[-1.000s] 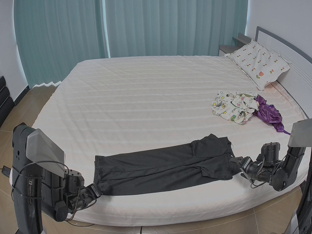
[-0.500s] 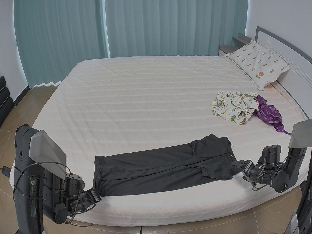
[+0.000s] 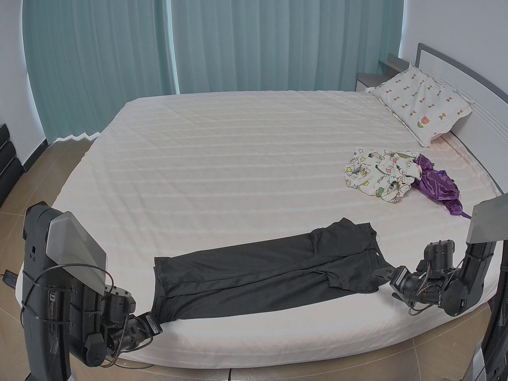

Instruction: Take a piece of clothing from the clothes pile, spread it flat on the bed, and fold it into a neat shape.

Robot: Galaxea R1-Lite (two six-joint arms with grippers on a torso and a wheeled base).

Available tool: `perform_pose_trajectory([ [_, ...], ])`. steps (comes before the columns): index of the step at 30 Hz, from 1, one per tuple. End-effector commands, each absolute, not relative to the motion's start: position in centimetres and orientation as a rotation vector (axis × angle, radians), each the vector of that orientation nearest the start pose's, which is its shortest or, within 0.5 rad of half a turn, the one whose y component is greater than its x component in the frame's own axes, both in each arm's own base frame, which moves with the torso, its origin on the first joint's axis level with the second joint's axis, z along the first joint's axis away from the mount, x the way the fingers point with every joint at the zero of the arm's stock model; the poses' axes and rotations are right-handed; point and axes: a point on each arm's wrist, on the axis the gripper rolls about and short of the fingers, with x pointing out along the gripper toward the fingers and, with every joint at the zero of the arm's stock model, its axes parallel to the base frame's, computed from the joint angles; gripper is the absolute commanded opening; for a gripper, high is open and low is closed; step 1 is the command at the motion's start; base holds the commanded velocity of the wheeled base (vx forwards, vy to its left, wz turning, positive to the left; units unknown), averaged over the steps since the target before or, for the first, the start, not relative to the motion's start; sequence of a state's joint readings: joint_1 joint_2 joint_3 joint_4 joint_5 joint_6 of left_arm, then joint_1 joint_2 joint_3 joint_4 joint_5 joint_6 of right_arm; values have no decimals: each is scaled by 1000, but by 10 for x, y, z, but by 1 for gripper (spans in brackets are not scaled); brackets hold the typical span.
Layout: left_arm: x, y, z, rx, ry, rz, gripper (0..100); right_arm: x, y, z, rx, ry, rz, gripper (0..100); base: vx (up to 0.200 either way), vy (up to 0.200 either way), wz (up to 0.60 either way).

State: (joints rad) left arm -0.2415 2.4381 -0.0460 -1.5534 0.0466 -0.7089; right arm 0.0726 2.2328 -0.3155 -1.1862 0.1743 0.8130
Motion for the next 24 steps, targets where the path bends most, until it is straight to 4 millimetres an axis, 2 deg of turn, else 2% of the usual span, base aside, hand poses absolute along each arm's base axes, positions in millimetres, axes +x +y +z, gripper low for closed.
perform_pose_trajectory([
  [1,216,-52,-55,-550,840,113,100,273,26,-29,805,810,-77,100,0,0,0],
  [10,220,-46,-52,-585,817,123,100,276,29,-28,810,812,-37,100,0,0,0],
  [17,225,-30,-29,-751,778,12,100,281,33,-24,809,789,70,100,0,0,0],
  [24,229,-27,-30,-774,774,-2,100,287,32,-25,789,723,112,100,0,0,0],
])
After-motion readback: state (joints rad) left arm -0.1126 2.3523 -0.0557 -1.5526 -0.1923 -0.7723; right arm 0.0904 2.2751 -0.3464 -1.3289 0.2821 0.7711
